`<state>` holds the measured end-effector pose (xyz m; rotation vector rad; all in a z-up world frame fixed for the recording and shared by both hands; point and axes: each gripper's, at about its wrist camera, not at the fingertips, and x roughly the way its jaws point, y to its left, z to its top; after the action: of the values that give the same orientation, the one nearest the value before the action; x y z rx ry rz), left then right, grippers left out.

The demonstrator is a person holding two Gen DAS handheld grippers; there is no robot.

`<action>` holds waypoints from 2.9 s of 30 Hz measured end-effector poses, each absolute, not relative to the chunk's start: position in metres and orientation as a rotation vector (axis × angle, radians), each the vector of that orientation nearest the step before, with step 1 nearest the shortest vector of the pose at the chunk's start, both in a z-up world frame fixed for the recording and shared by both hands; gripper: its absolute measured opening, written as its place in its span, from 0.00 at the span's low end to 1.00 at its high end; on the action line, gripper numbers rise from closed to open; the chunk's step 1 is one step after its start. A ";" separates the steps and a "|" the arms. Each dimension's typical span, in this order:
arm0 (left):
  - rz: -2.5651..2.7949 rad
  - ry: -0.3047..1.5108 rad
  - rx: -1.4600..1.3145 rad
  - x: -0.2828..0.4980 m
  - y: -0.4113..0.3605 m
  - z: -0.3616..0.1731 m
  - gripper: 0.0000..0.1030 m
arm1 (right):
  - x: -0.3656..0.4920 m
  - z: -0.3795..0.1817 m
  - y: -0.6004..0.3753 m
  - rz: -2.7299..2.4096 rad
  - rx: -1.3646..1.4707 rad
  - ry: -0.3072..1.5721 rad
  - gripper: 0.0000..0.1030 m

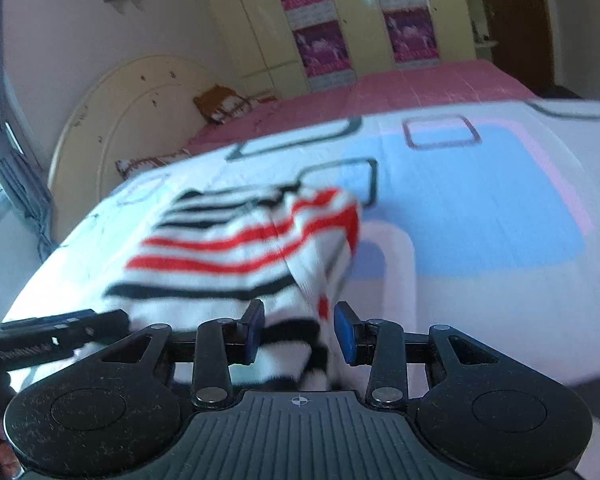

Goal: Fold small clothes

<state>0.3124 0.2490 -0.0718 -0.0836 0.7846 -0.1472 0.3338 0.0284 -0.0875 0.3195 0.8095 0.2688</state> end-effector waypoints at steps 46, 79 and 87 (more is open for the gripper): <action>0.148 0.911 -0.002 0.294 0.213 -0.081 1.00 | 0.308 -0.091 0.039 0.175 0.099 0.887 0.70; 0.190 0.671 0.017 0.050 0.145 0.082 0.94 | 0.056 0.091 -0.016 0.252 0.134 0.563 1.00; 0.203 0.619 0.013 0.002 0.139 0.098 0.98 | 0.011 0.096 -0.016 0.222 0.106 0.503 1.00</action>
<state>0.0018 0.1389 0.0980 0.0129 0.6195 0.2029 0.0110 -0.0159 0.0965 0.1058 0.5031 0.2224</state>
